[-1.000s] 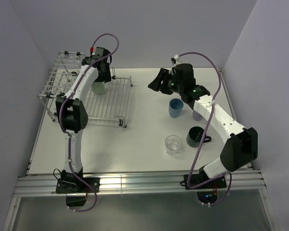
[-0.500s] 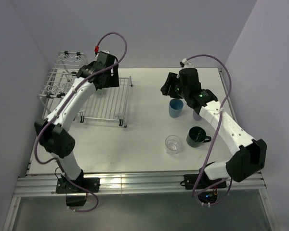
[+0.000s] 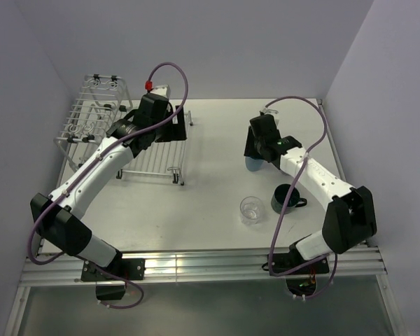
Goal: Load the cups into the dish rack
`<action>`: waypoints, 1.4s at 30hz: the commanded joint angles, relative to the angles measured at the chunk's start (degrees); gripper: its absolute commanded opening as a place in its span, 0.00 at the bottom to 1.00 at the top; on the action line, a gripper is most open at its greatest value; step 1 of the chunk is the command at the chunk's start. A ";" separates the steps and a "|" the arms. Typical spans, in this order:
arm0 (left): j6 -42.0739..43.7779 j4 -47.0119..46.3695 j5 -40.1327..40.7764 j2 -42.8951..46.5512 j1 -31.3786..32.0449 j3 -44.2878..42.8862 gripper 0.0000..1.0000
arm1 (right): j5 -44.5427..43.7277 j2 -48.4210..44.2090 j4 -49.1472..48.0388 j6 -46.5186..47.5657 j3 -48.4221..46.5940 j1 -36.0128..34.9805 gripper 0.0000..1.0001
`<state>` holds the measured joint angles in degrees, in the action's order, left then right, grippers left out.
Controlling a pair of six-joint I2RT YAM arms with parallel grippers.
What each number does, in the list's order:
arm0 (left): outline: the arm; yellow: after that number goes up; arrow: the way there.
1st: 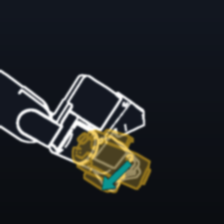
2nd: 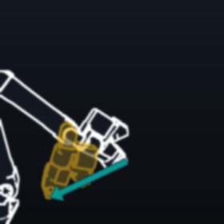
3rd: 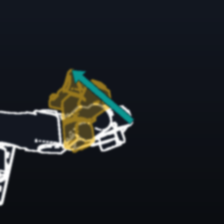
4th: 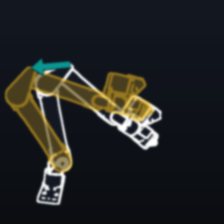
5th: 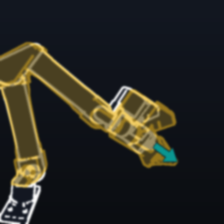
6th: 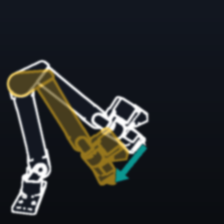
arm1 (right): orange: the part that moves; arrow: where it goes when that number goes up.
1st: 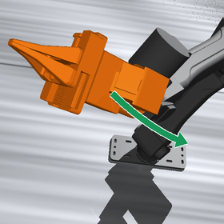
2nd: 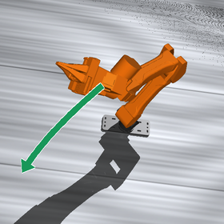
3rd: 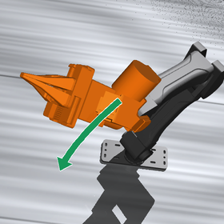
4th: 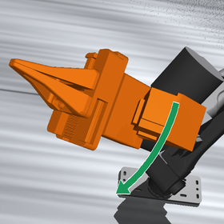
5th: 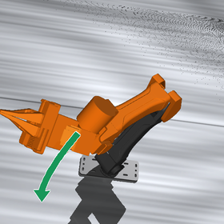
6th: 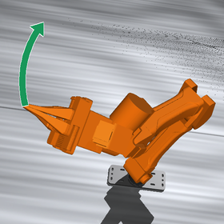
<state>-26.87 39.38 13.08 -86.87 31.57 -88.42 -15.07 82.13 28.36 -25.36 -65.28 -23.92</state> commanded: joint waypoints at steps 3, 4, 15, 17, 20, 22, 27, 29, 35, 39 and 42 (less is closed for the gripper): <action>-0.46 -4.48 -2.62 3.81 0.24 1.23 0.91 | -2.16 2.95 -1.38 0.84 -2.31 -0.25 0.54; -0.37 -4.48 -2.71 3.99 0.24 1.41 0.92 | -2.07 3.56 -1.29 0.84 -2.57 -0.25 0.54; -0.55 -4.83 -3.68 4.78 0.33 2.29 0.91 | -1.37 9.45 -1.64 1.28 -4.60 -0.25 0.52; -0.46 -4.83 -3.76 4.69 0.33 2.20 0.91 | -1.45 10.59 -1.47 1.37 -5.12 -0.25 0.51; -0.55 -4.66 -3.68 4.34 0.33 2.11 0.91 | -1.71 12.00 -1.55 1.55 -5.56 -0.33 0.51; -0.64 -4.66 -3.68 4.25 0.33 2.20 0.91 | -1.72 12.70 -1.46 1.72 -5.83 -0.25 0.49; -0.90 -4.75 -3.33 4.17 0.33 2.90 0.91 | -1.80 14.37 -1.03 2.07 -7.06 -0.25 0.42; -1.25 -4.92 -3.41 4.17 0.33 3.34 0.91 | -1.63 14.90 -0.85 2.16 -7.50 -0.25 0.32; -2.65 -7.29 -4.90 4.34 0.33 6.32 0.91 | 0.30 15.26 1.08 3.04 -10.66 -0.33 0.00; -4.32 -11.85 -10.08 5.31 -1.24 9.58 0.94 | 3.98 11.84 3.10 2.69 -13.29 -0.25 0.00; -6.61 -18.52 -20.08 6.27 -4.83 13.53 0.94 | 10.83 7.27 2.93 1.46 -16.19 -0.25 0.00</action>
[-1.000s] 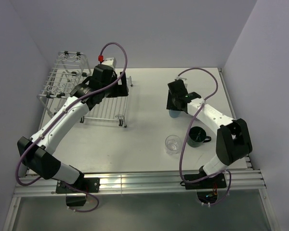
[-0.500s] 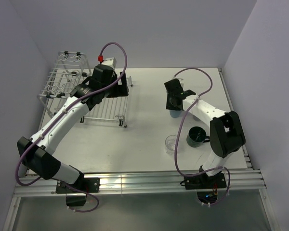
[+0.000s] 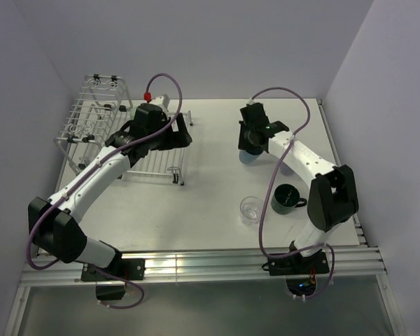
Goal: Load the cups into the dish rack
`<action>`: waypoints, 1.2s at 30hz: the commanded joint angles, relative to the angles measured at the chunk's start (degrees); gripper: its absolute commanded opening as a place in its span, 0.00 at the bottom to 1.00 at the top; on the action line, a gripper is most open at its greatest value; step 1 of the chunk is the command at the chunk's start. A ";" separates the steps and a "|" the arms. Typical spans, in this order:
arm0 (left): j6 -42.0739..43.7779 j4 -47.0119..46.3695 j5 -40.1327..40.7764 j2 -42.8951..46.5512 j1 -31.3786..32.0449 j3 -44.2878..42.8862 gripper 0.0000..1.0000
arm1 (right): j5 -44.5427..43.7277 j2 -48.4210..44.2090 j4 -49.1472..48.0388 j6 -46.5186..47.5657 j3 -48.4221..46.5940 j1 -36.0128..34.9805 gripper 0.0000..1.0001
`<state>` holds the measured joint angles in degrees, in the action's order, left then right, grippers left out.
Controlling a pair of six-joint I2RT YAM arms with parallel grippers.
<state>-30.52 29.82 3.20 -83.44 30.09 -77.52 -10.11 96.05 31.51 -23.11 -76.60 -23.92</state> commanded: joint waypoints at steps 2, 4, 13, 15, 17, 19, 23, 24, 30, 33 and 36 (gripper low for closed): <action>-5.33 -16.50 -16.35 3.45 -5.38 6.21 0.95 | 13.13 -8.06 -0.92 -2.28 -7.24 -0.16 0.00; -8.48 -21.28 -24.88 3.28 -8.19 7.99 0.96 | 18.78 -9.56 -3.28 -3.69 -8.65 -0.16 0.00; -20.54 -49.24 -43.98 -0.49 -11.89 12.83 0.98 | 45.16 -9.74 -24.19 -20.80 -7.08 0.89 0.00; -21.85 -51.78 -44.94 -1.37 -11.89 12.48 0.98 | 49.54 -9.48 -31.11 -24.77 -5.15 1.24 0.00; -22.82 -53.37 -46.09 -2.08 -11.89 12.48 0.98 | 51.93 -9.04 -36.67 -30.31 -4.00 1.77 0.00; -24.40 -56.36 -47.23 -2.69 -11.89 12.91 0.98 | 55.00 -8.34 -43.44 -35.56 -2.60 1.95 0.00; -24.32 -56.54 -47.41 -3.05 -11.89 13.26 0.98 | 57.57 -7.90 -53.98 -42.09 0.13 2.56 0.00; -24.58 -56.98 -47.67 -2.96 -11.98 13.62 0.98 | 57.92 -7.81 -55.22 -43.06 1.00 2.65 0.00; -30.98 -67.52 -51.89 -2.78 -11.89 16.43 0.96 | 59.77 -6.58 -67.88 -52.71 5.39 3.44 0.00; -33.89 -71.83 -53.03 -2.61 -11.89 17.92 0.94 | 60.12 -6.05 -73.51 -55.54 6.90 3.79 0.00; -34.60 -72.71 -53.39 -1.99 -11.98 18.54 0.92 | 59.94 -6.05 -74.40 -55.99 7.69 4.23 0.00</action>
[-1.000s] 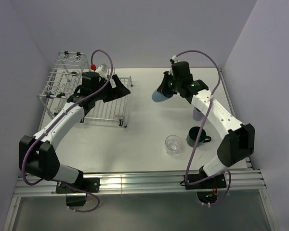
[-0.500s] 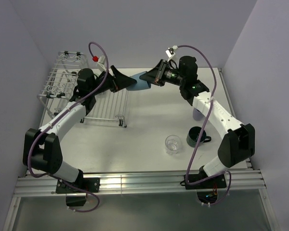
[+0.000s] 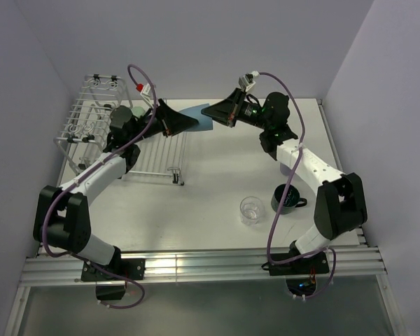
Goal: Load the cups into the dish rack
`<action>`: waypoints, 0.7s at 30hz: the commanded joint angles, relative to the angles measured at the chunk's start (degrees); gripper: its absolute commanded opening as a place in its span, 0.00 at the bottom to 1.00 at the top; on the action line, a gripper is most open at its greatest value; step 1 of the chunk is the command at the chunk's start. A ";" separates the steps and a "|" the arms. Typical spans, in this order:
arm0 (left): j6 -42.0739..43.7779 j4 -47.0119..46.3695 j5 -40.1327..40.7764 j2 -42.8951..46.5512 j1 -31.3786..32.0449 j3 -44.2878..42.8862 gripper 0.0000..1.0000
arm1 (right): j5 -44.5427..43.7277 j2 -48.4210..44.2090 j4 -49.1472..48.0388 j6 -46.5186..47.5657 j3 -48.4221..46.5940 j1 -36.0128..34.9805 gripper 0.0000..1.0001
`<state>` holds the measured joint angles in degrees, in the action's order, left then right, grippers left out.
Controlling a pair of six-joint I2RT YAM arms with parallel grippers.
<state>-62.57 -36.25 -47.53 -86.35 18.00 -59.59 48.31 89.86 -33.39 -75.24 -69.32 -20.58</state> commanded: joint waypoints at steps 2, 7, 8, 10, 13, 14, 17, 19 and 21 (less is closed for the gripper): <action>-2.91 -6.90 -2.75 1.35 0.19 0.71 0.89 | 1.52 0.13 -9.85 -3.68 0.67 0.98 0.00; -3.97 -7.96 -3.01 1.53 0.19 0.27 0.58 | 1.87 0.05 -10.12 -3.42 1.47 0.98 0.00; -4.14 -8.05 -3.18 1.53 0.19 0.09 0.51 | 1.96 0.05 -10.03 -3.42 1.55 0.89 0.00; -4.23 -7.96 -3.45 1.71 0.19 -0.43 0.30 | 1.87 0.14 -9.86 -2.89 1.73 0.98 0.00; -2.66 -3.77 -3.54 2.41 0.19 -2.01 0.05 | 1.43 -0.13 -8.11 -1.14 2.08 0.98 0.07; -1.61 -1.48 -2.75 2.76 0.11 -2.63 0.00 | 0.74 -0.74 -5.92 -0.26 2.17 0.89 0.18; 6.63 9.83 0.58 3.99 0.11 -6.05 0.00 | -1.80 -2.32 3.53 5.61 0.77 0.98 0.36; 9.90 16.27 2.61 4.69 0.11 -9.13 0.00 | -4.44 -3.29 11.11 13.25 -0.81 1.15 0.41; 12.90 21.38 4.62 5.22 -0.07 -10.88 0.00 | -10.04 -4.43 22.89 20.79 -4.23 1.24 0.49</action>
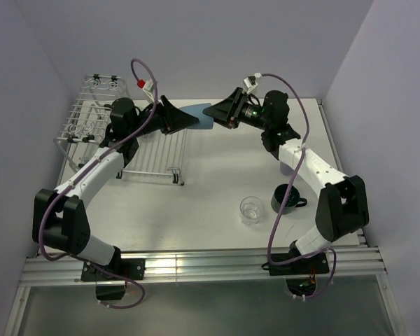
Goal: Load the cups into the dish rack
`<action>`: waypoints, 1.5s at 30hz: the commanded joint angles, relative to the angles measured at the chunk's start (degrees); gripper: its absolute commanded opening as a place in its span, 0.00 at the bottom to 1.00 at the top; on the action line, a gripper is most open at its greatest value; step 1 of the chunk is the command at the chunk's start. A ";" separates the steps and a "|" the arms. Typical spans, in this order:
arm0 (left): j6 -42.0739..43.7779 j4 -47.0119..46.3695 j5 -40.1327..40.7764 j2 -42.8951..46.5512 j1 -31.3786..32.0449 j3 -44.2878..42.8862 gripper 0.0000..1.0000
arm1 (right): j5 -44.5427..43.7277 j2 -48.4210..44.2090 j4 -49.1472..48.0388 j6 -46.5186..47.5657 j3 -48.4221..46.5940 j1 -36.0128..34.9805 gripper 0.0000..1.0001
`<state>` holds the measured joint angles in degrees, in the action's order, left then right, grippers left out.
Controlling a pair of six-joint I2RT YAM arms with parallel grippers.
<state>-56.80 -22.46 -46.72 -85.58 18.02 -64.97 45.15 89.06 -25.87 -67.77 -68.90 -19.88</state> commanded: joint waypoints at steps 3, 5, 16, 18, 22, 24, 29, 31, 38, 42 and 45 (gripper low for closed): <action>10.73 14.52 6.45 4.90 -0.70 -8.14 0.00 | -14.00 -4.85 25.32 18.79 -7.38 1.16 0.53; 13.53 18.65 8.21 4.55 -1.49 -10.08 0.00 | -16.13 -5.38 29.36 20.04 -8.00 2.21 0.54; 29.37 61.61 40.28 -16.24 -2.20 -43.46 0.00 | -29.93 -7.05 41.07 28.74 -9.58 3.27 0.54; 30.86 64.81 45.30 -19.96 -2.20 -49.77 0.00 | -31.61 -7.49 42.39 29.97 -9.58 3.27 0.54; 32.71 72.63 51.72 -30.42 -2.20 -59.82 0.00 | -33.01 -7.76 44.50 31.91 -9.32 3.18 0.54; 33.06 75.36 53.82 -34.10 -2.20 -63.51 0.00 | -33.54 -8.02 44.94 32.52 -8.88 3.18 0.54; 33.68 75.98 55.15 -37.29 -2.20 -64.49 0.00 | -33.28 -7.93 45.12 33.40 -7.74 3.09 0.54; 33.77 76.33 55.94 -38.69 -2.20 -64.58 0.00 | -33.28 -7.76 44.94 33.49 -7.39 3.00 0.54; 34.65 76.77 57.00 -42.12 -2.20 -65.81 0.03 | -32.93 -6.79 44.76 33.75 -7.21 2.39 0.54; 34.65 76.78 57.00 -44.14 -2.20 -66.86 0.04 | -32.93 -6.61 44.76 33.75 -7.21 2.39 0.54; 34.30 76.95 57.53 -45.28 -2.20 -67.57 0.05 | -32.84 -6.35 44.50 33.75 -7.21 2.39 0.54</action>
<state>-23.18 54.65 9.23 -130.06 15.86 -129.38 12.95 83.90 19.35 -34.87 -75.50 -17.10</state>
